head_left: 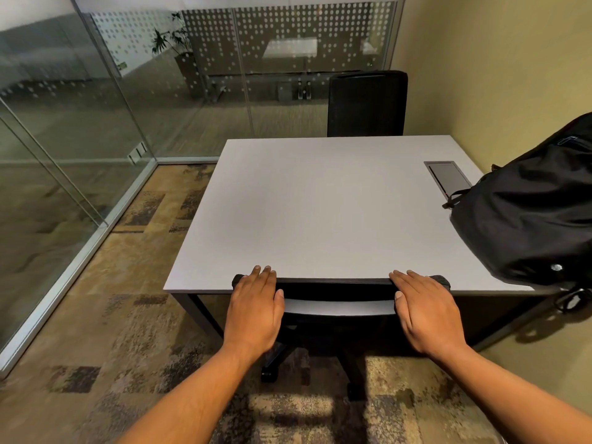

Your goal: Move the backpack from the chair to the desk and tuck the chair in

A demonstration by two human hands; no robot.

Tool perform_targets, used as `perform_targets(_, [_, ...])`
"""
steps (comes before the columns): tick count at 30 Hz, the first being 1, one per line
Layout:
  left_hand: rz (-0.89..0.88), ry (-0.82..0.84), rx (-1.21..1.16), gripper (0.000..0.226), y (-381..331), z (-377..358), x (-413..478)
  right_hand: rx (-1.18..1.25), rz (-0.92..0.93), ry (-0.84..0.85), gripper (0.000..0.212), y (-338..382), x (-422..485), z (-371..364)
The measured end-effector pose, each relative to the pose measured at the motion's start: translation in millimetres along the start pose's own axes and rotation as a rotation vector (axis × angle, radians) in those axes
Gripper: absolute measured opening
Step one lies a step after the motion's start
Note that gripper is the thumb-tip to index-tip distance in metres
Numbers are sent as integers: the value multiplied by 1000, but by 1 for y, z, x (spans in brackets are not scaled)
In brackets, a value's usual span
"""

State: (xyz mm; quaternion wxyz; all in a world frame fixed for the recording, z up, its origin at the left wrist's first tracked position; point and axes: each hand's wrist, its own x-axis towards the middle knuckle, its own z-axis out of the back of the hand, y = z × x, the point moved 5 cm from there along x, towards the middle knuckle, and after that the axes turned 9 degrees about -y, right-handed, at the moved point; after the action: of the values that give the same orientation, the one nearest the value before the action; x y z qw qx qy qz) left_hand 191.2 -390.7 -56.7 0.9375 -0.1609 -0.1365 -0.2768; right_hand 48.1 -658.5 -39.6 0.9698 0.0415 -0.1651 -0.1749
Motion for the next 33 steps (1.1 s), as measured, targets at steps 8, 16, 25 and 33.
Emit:
perform_targets(8, [-2,-2,-9,55,0,2,-1,-6,-2,10,53,1,0,-1])
perform_targets(16, [3,27,11,56,-1,5,0,-26,15,47,53,1,0,2])
perform_targets(25, [82,54,11,57,-5,8,4,122,-1,151,52,0,3,16])
perform_targets(33, [51,-65,0,56,-24,37,19,174,14,40,51,18,19,43])
